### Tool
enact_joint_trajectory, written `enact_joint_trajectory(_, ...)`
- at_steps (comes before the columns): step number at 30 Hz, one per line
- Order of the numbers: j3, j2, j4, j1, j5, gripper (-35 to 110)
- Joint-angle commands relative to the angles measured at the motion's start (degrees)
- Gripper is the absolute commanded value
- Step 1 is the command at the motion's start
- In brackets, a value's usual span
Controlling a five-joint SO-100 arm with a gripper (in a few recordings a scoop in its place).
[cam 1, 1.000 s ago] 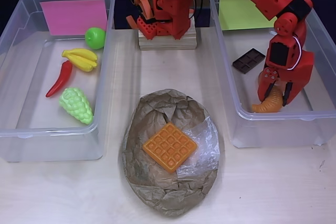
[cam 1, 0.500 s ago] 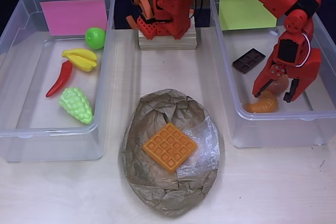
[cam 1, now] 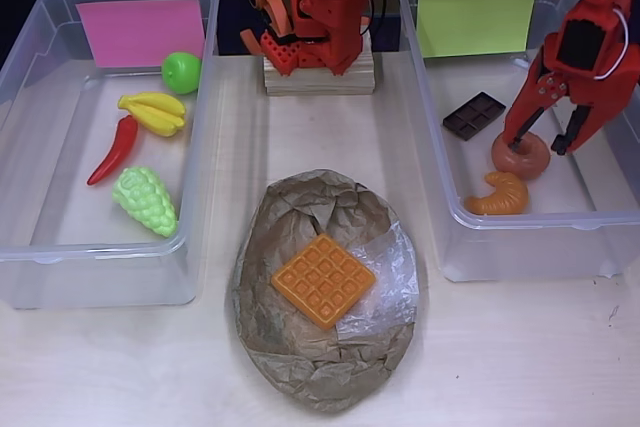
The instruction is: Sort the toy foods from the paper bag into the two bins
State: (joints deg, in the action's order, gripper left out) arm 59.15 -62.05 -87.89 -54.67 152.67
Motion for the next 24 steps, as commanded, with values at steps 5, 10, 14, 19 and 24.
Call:
enact_joint_trajectory(5, -9.6, -9.8, -17.2, 2.8, -2.9, 14)
enact_joint_trajectory(10, -3.2, -19.1, -17.1, 9.1, -10.5, 13)
enact_joint_trajectory(14, -2.3, -22.9, -16.4, 15.4, -19.9, 13)
enact_joint_trajectory(19, -1.5, -25.3, -14.0, 24.1, -33.7, 13)
enact_joint_trajectory(24, 4.5, -26.4, -3.1, 33.0, -51.4, 12)
